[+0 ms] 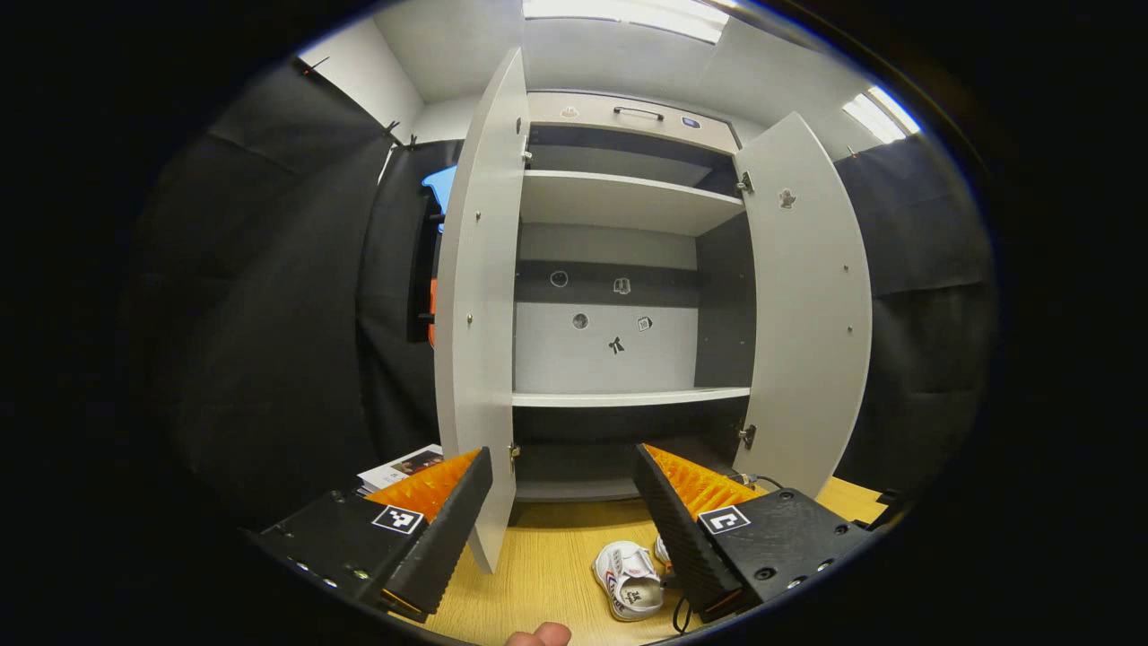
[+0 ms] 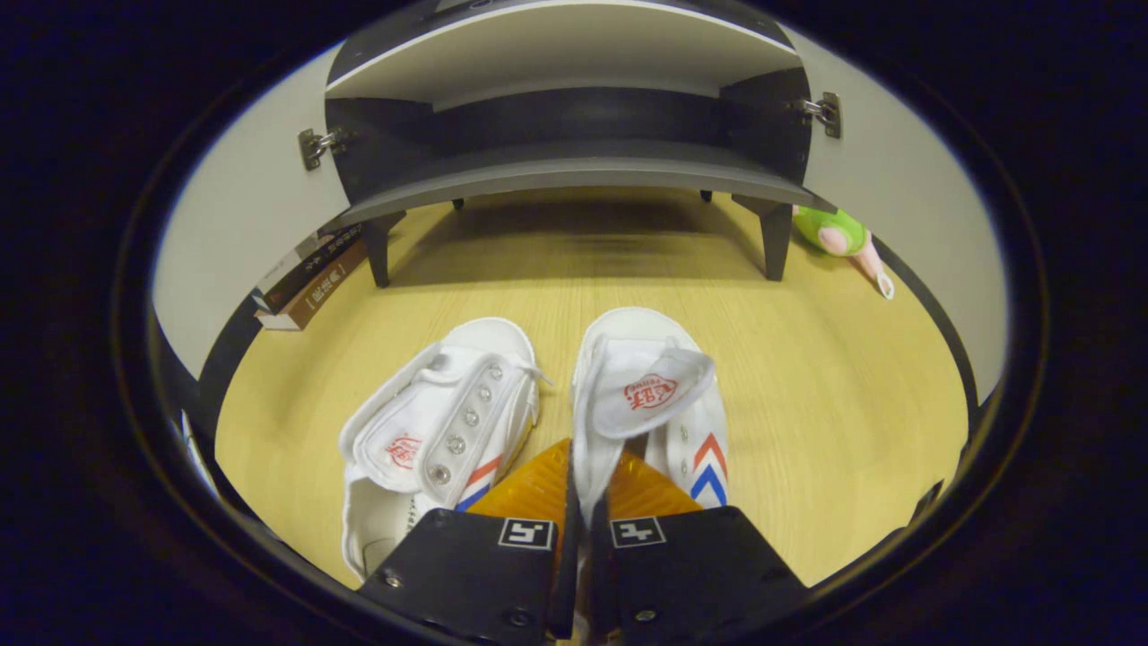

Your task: Grab one shoe with the right hand and put it into the shoe cabinet, grab the other shoe with the left hand and put it into the shoe cabinet; then close the right door with the right hand and the left door with the left hand.

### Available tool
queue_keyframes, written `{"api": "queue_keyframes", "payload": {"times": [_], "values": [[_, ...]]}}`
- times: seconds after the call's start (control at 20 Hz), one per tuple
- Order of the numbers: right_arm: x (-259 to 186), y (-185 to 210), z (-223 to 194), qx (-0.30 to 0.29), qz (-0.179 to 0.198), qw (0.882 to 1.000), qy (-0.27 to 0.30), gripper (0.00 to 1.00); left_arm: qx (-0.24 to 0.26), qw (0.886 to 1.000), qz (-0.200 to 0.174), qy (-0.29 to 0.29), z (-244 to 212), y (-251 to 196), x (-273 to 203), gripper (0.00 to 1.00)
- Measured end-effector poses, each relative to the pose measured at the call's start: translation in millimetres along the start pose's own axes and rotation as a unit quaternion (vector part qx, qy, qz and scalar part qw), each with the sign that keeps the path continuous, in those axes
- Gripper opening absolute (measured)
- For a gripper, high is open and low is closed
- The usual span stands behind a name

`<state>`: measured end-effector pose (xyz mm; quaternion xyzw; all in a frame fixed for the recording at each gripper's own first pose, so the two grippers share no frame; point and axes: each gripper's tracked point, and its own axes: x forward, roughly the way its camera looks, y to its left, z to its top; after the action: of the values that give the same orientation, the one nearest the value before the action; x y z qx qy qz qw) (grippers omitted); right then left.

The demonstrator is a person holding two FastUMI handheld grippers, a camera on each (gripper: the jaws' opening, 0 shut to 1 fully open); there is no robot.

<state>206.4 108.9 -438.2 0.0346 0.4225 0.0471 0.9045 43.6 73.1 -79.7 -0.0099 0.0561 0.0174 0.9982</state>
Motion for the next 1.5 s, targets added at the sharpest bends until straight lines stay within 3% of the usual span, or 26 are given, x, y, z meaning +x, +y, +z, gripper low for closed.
{"api": "queue_keyframes", "payload": {"times": [0.1,0.3,0.5,0.9,1.05,1.25,1.35,1.5], "values": [[-3,-2,3,-0.01,-0.003,1.0,-0.021,0.04,-0.005,1.0,0.0,0.0,0,0,-1,0.95],[-32,-14,27,-0.056,-0.035,0.993,-0.096,0.03,-0.006,1.0,-0.001,-0.003,0,-3,-4,0.95],[-85,-11,63,-0.079,-0.021,0.985,-0.153,0.04,-0.009,1.0,-0.009,-0.011,3,-12,-7,0.95],[-220,10,191,-0.135,0.007,0.958,-0.253,0.04,-0.016,0.999,-0.022,-0.021,6,-31,-10,0.95],[-254,22,247,-0.145,0.026,0.952,-0.267,0.04,-0.018,0.999,-0.027,-0.02,5,-36,-9,0.95],[-246,7,336,-0.146,0.006,0.953,-0.264,0.04,-0.017,0.999,-0.034,-0.02,3,-41,-12,0.95],[-223,-4,374,-0.156,-0.02,0.955,-0.25,0.04,-0.011,0.999,-0.031,-0.023,3,-41,-15,0.95],[-179,-11,413,-0.129,-0.019,0.967,-0.22,0.03,-0.002,0.999,-0.03,-0.026,3,-42,-18,0.95]]}}
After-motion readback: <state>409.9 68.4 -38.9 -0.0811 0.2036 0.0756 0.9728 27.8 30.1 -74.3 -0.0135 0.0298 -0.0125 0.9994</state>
